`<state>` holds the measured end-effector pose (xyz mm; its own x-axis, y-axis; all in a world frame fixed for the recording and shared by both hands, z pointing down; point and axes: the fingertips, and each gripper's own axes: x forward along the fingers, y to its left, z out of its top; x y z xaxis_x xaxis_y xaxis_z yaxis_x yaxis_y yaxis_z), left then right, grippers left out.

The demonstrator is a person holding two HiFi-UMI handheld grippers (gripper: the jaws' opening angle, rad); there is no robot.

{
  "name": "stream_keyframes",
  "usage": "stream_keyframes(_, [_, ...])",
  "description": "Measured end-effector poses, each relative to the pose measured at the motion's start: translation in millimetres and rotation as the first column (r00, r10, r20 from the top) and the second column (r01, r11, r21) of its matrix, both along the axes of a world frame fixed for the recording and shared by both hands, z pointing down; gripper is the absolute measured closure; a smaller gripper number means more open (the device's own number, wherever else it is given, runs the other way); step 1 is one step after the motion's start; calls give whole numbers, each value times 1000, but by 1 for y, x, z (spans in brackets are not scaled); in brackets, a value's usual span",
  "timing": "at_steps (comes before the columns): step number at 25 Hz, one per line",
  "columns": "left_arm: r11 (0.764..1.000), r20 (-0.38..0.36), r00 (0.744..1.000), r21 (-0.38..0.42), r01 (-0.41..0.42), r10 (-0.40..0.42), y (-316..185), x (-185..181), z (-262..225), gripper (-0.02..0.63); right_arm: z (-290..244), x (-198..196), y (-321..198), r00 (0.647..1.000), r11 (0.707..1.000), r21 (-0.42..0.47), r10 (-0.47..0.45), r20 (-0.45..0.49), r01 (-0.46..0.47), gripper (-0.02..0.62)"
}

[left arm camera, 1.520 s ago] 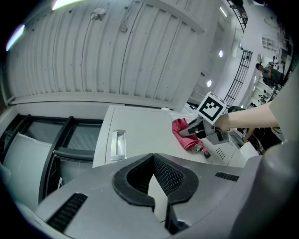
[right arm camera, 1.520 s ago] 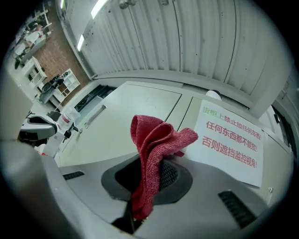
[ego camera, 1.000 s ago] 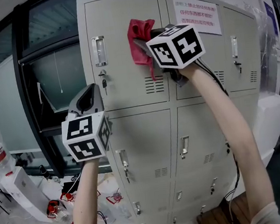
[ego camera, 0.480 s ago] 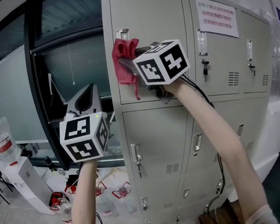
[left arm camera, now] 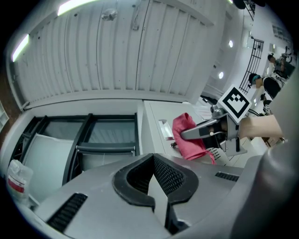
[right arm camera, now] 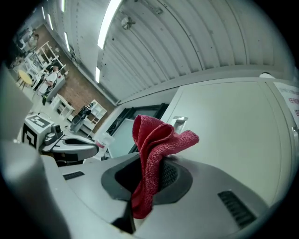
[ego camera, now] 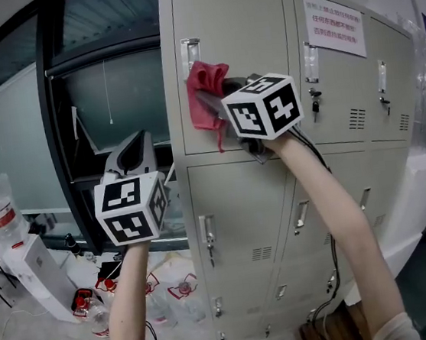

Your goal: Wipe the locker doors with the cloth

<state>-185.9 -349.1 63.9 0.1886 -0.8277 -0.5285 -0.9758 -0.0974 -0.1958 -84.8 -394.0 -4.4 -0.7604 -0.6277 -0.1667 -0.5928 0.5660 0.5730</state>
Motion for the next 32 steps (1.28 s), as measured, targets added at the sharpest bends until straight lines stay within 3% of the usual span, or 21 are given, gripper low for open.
stream_keyframes(3, [1000,0,1000,-11,-9,9,-6,6,4,591,-10,17,-6,999,1000,4,26,37,-27,569])
stream_keyframes(7, [1000,8,1000,-21,-17,17,-12,17,8,591,1,17,-25,993,995,28,101,-55,-100,569])
stream_keyframes(14, [1000,23,1000,-28,-9,10,-17,20,11,591,6,16,-40,995,995,7,101,-24,-101,569])
stream_keyframes(20, [999,16,1000,-43,-11,11,-25,23,17,591,8,20,-40,987,989,52,141,-82,-137,569])
stream_keyframes(32, [996,32,996,-33,-86,88,-31,75,11,591,15,91,-46,972,974,38,225,-69,-223,569])
